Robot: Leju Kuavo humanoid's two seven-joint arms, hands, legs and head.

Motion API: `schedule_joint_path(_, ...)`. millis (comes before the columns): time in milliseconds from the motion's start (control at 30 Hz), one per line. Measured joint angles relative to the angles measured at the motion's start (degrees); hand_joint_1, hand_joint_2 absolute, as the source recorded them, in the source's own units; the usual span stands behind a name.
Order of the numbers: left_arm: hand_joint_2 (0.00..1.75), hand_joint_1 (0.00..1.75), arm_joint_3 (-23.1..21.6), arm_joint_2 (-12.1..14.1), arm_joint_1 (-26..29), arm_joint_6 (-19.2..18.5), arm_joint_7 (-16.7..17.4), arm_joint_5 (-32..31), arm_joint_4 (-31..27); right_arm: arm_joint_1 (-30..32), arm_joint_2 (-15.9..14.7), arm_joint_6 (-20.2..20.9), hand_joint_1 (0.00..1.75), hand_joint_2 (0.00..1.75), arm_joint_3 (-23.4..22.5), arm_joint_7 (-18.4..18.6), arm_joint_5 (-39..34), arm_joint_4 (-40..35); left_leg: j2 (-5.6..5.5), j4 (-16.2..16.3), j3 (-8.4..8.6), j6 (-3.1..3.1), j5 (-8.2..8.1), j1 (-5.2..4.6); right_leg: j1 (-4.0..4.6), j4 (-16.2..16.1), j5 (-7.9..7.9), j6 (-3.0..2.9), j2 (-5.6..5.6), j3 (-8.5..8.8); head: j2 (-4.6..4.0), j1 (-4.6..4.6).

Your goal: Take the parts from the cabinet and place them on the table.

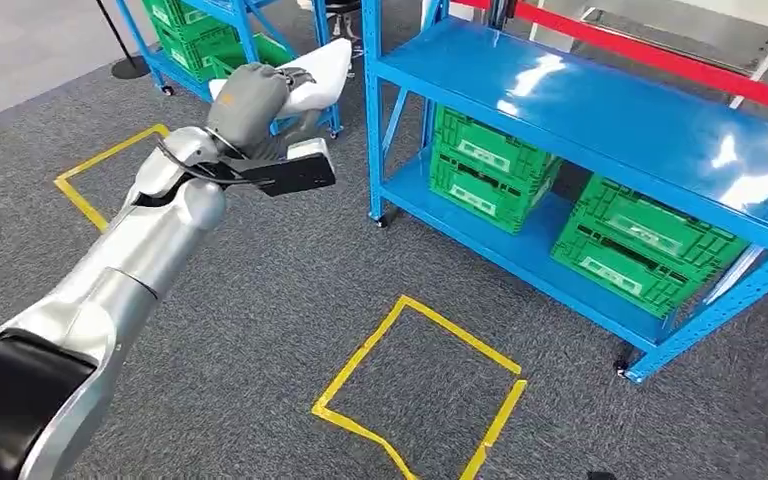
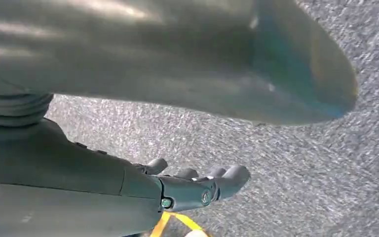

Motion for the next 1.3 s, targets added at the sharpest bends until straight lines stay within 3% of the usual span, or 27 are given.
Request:
schedule_joint_path(33,1.75,1.75,0.0,0.0,0.0,-0.1,0.0,-0.1,0.0,-0.1,0.1,0.0,0.0,0.0,-0.1,-0.3,0.0,0.0,2.2,0.6,-0.02,-0.04,-0.39,-0.21,0.03,-0.2,0.15,-0.27,-0.92,0.15,0.0,0.07)
schedule_joint_path(67,1.75,1.75,0.0,-0.1,-0.4,-0.2,0.1,-0.3,0.1,0.0,-0.1,-0.1,0.0,0.0,-0.3,-0.4,0.0,0.0,6.01,2.8,-1.06,-0.35,-1.97,-0.43,0.1,-0.3,0.1,-0.9,-1.46,0.19,0.0,-0.79)
schedule_joint_path(100,1.75,1.75,0.0,-0.2,-0.5,-0.2,0.0,-0.3,0.1,0.2,-0.1,-0.1,0.0,0.0,-0.4,-0.4,0.0,0.0,8.25,6.9,-2.94,-0.66,-4.17,-0.23,0.26,-0.3,0.02,-1.02,-2.25,0.24,0.0,-0.74)
schedule_joint_path(167,1.75,1.75,0.0,-0.2,-0.2,-0.2,-0.3,-0.5,0.2,0.5,-0.1,-0.2,0.0,0.0,-0.6,-0.3,0.0,0.0,9.65,15.5,-7.11,-1.07,-7.7,0.18,0.37,-0.3,-0.11,-1.19,-3.82,0.31,0.0,-0.78)
schedule_joint_path(200,1.75,1.75,0.0,-0.2,0.1,-0.2,-0.5,-0.5,0.4,0.5,-0.2,-0.2,0.0,0.0,-0.7,-0.2,0.0,0.0,9.8,17.8,-8.31,-1.23,-7.93,0.42,0.36,-0.3,-0.19,-1.18,-4.77,0.33,0.0,-0.81)
schedule_joint_path(233,1.75,1.75,0.0,-0.1,0.2,-0.1,-0.6,-0.5,0.5,0.5,-0.2,-0.2,0.0,0.0,-0.7,-0.2,0.0,0.0,9.94,17.0,-7.89,-1.31,-6.95,0.58,0.36,-0.3,-0.28,-1.13,-5.42,0.42,0.0,-0.81)
schedule_joint_path(300,1.75,1.75,0.0,0.0,0.2,0.1,-1.0,-0.5,0.5,0.5,-0.2,-0.2,0.0,0.0,-0.7,-0.2,0.0,0.0,10.94,8.4,-3.19,-1.06,-2.53,0.61,0.39,-0.3,-0.59,-0.87,-7.0,0.87,0.0,-0.81)
schedule_joint_path(333,1.75,1.75,0.0,0.1,0.1,0.2,-1.0,-0.5,0.5,0.5,-0.2,-0.3,0.0,0.0,-0.7,-0.2,0.1,0.0,12.82,2.9,-0.08,-0.65,-0.52,0.39,0.43,-0.3,-0.82,-0.64,-7.73,1.22,0.0,-0.81)
schedule_joint_path(367,1.75,1.75,0.0,0.1,-0.2,0.2,-1.0,-0.5,0.5,0.5,-0.2,-0.3,0.0,0.0,-0.7,-0.3,0.2,0.0,16.58,0.2,1.16,-0.17,-1.33,-0.48,0.7,-0.2,-1.05,-0.32,-8.29,1.36,0.0,-0.81)
schedule_joint_path(500,1.75,1.75,0.0,1.5,-0.3,0.2,-1.0,-1.3,0.5,0.4,-0.1,-0.2,0.0,0.0,-0.7,-1.2,0.9,0.0,13.04,-0.4,1.13,1.2,-0.73,-0.91,0.9,-0.8,-1.39,0.86,-11.23,2.19,0.0,-0.74)
schedule_joint_path(533,1.75,1.75,0.0,1.7,-0.3,0.2,-1.0,-1.3,0.3,0.3,0.0,0.0,0.0,0.0,-0.7,-1.3,1.3,0.0,12.22,-1.1,1.77,1.68,-0.29,-0.15,0.49,-0.5,-1.9,1.24,-10.14,1.96,0.0,-0.63)
schedule_joint_path(567,1.75,1.75,0.0,2.0,-0.6,0.2,-0.9,-1.3,0.3,0.3,0.0,0.3,0.0,0.0,-0.7,-1.3,1.6,0.0,11.56,-1.3,1.81,1.82,-0.21,-0.13,0.42,1.0,-2.93,1.33,-6.08,1.51,0.0,-0.68)
schedule_joint_path(600,1.75,1.75,0.1,2.3,-0.8,0.1,-0.6,-1.3,0.4,0.3,0.0,0.3,0.0,0.0,-0.7,-1.3,1.9,0.0,11.03,-1.3,1.75,2.2,-0.12,-0.07,0.31,4.4,-4.83,1.35,-3.65,-0.11,0.0,-0.48)
schedule_joint_path(667,1.75,1.75,0.1,2.6,-0.6,-0.4,-0.8,-1.3,0.6,0.6,-0.1,0.3,0.0,0.0,-0.7,-0.9,2.0,0.0,9.15,-1.3,1.69,2.45,-0.21,-0.07,0.4,14.4,-9.07,1.52,-2.18,-5.01,0.0,-0.39)
schedule_joint_path(700,1.75,1.75,0.1,2.8,-0.4,-0.6,-1.1,-1.3,0.8,0.7,-0.1,0.3,0.0,0.0,-0.7,-0.9,2.0,0.0,8.19,-1.2,1.69,2.44,-0.21,-0.07,0.45,17.3,-9.52,1.54,-2.09,-6.66,0.0,-0.37)
schedule_joint_path(733,1.75,1.75,0.1,3.0,-0.2,-0.8,-1.2,-1.3,0.9,0.6,-0.1,0.4,0.0,0.0,-0.7,-0.9,2.0,0.0,7.23,-1.0,1.69,2.42,-0.22,-0.03,0.44,17.2,-8.4,1.53,-2.09,-7.07,0.0,-0.37)
schedule_joint_path(800,1.75,1.75,0.1,3.4,-0.3,-0.9,-1.5,-1.2,1.2,0.5,-0.1,0.4,0.0,0.0,-0.7,-0.9,2.0,0.0,5.38,-0.5,1.68,2.11,-0.39,0.16,0.21,10.0,-3.44,1.53,-1.81,-4.24,0.0,-0.37)
schedule_joint_path(833,1.75,1.75,0.1,3.6,-0.3,-0.9,-1.9,-1.1,1.2,0.5,-0.1,0.4,0.0,0.0,-0.7,-0.9,2.0,0.0,4.42,0.0,1.63,1.72,-0.66,0.33,-0.08,3.8,-0.37,1.64,-0.42,-1.36,0.0,-0.37)
schedule_joint_path(867,1.75,1.75,0.1,3.8,-0.3,-0.9,-2.1,-1.0,1.3,0.5,-0.1,0.4,0.0,0.0,-0.7,-0.9,2.1,0.0,3.68,0.3,1.24,1.35,-0.85,0.44,-0.64,1.1,-0.7,1.8,3.25,-0.13,0.0,-0.32)
schedule_joint_path(900,1.75,1.75,0.1,3.9,-0.5,-0.9,-2.2,-1.0,1.4,0.5,-0.1,0.4,0.0,0.0,-0.7,-1.0,2.1,0.0,2.73,0.9,0.73,0.8,-0.9,0.23,-0.33,0.7,-0.83,1.74,3.32,-0.17,0.0,-0.33)
schedule_joint_path(1000,1.75,1.75,0.1,5.2,-0.4,-0.7,-2.4,-1.0,1.9,0.3,-0.1,0.4,0.0,0.0,-0.7,-0.9,2.6,0.0,0.67,-0.1,0.34,-0.6,-0.01,0.68,0.16,0.8,-0.57,0.71,1.09,0.03,0.0,-0.24)
schedule_joint_path(1033,1.75,1.75,0.1,5.9,-0.4,-0.6,-2.4,-1.0,1.9,0.2,0.1,0.4,0.0,0.0,-0.6,-0.9,2.8,0.0,0.26,-0.1,-0.15,-0.82,-0.08,0.7,-0.48,0.1,-0.21,0.14,0.18,0.27,0.0,-0.26)
schedule_joint_path(1100,1.75,1.75,0.1,7.4,-0.5,-0.5,-2.5,-0.8,1.9,0.1,0.1,0.5,0.0,0.0,-0.4,-1.2,3.4,0.0,7.03,4.1,-1.78,-1.18,-2.55,0.19,-0.07,-0.2,-0.15,-0.75,-0.96,0.71,0.0,-1.0)
schedule_joint_path(1133,1.75,1.75,0.2,8.0,-0.4,-0.5,-2.6,-0.7,1.9,0.3,0.1,0.5,0.0,0.0,-0.4,-1.4,3.5,0.0,8.74,8.7,-4.03,-1.4,-4.68,0.29,0.17,-0.3,-0.28,-0.95,-1.68,0.81,0.0,-0.94)
schedule_joint_path(1200,1.75,1.75,0.2,9.2,0.3,-0.6,-2.6,-0.7,1.9,0.5,0.0,1.1,0.0,0.0,-0.2,-1.6,3.9,0.0,9.73,16.8,-8.19,-1.56,-7.65,0.44,0.48,-0.2,-0.49,-1.23,-3.31,0.92,0.0,-0.98)
schedule_joint_path(1233,1.75,1.75,0.2,10.0,0.8,-0.7,-2.6,-0.7,1.9,0.4,0.0,1.2,0.0,0.0,-0.1,-1.7,4.0,0.0,9.77,17.9,-8.84,-1.57,-7.25,0.48,0.57,-0.2,-0.6,-1.3,-4.15,1.0,0.0,-0.98)
schedule_joint_path(1300,1.75,1.75,0.2,11.0,1.0,-0.9,-2.6,-0.7,1.9,0.4,0.0,1.2,0.0,0.0,0.1,-1.8,4.2,0.0,10.19,11.6,-5.51,-1.25,-3.33,0.44,0.76,-0.2,-0.93,-1.29,-5.71,1.31,0.0,-1.0)
